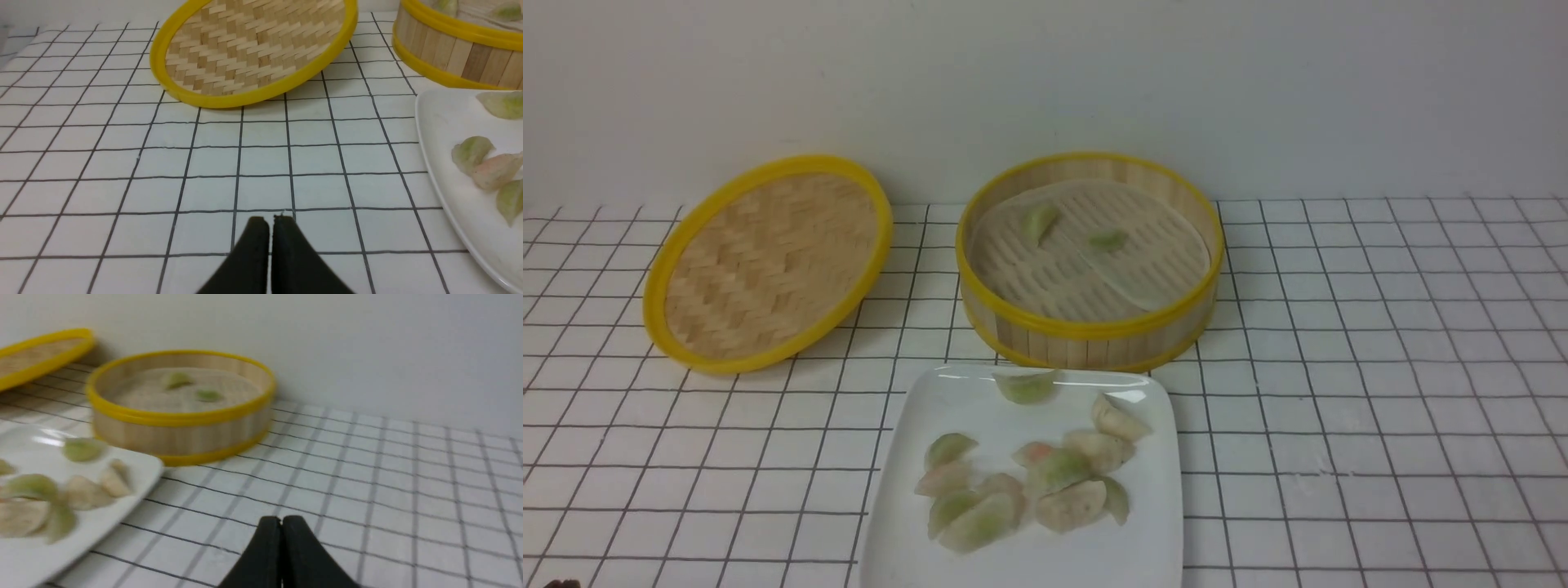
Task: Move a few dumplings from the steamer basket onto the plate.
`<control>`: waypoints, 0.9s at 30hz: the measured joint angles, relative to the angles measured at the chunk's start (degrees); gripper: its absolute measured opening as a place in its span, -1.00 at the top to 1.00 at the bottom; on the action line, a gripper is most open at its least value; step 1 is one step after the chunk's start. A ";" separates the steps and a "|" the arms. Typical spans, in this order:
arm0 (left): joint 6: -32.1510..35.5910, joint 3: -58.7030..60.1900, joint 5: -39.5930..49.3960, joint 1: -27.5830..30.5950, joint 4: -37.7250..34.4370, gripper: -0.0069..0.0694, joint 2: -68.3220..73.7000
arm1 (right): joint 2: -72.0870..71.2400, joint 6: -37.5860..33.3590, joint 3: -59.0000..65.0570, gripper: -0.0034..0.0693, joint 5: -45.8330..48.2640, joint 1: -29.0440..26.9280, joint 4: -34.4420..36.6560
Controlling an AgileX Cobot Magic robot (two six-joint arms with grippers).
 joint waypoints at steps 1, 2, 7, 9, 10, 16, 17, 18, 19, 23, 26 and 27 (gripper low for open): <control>0.00 0.00 0.00 0.00 0.00 0.83 0.00 | 0.00 0.28 0.96 0.95 0.50 -2.39 0.00; 0.00 0.00 0.00 0.00 0.00 0.83 0.00 | 0.00 0.67 1.28 0.95 0.92 -3.35 0.02; 0.00 0.00 0.00 0.00 0.00 0.83 0.00 | 0.00 3.20 1.34 0.95 1.19 -7.70 0.02; 0.00 0.00 0.00 0.00 0.00 0.83 0.00 | 0.00 3.80 1.34 0.95 1.19 -8.35 0.02; 0.00 0.00 0.00 0.00 0.00 0.83 0.00 | 0.00 3.94 1.34 0.95 1.24 -8.41 0.02; 0.00 0.00 0.00 0.00 0.00 0.83 0.00 | 0.00 4.02 1.34 0.95 1.24 -8.41 0.02; 0.00 0.00 0.00 0.00 0.00 0.83 0.00 | 0.00 4.02 1.34 0.95 1.24 -8.41 0.02; 0.00 0.00 0.00 0.00 0.00 0.83 0.00 | 0.00 4.02 1.34 0.95 1.24 -8.41 0.02; 0.00 0.00 0.00 0.00 0.00 0.83 0.00 | 0.00 4.02 1.34 0.95 1.24 -8.41 0.02; 0.00 0.00 0.00 0.00 0.00 0.83 0.00 | 0.00 4.02 1.34 0.95 1.24 -8.41 0.02; 0.00 0.00 0.00 0.00 0.00 0.83 0.00 | 0.00 4.02 1.34 0.95 1.24 -8.41 0.02; 0.00 0.00 0.00 0.00 0.00 0.83 0.00 | 0.00 4.02 1.34 0.95 1.24 -8.41 0.02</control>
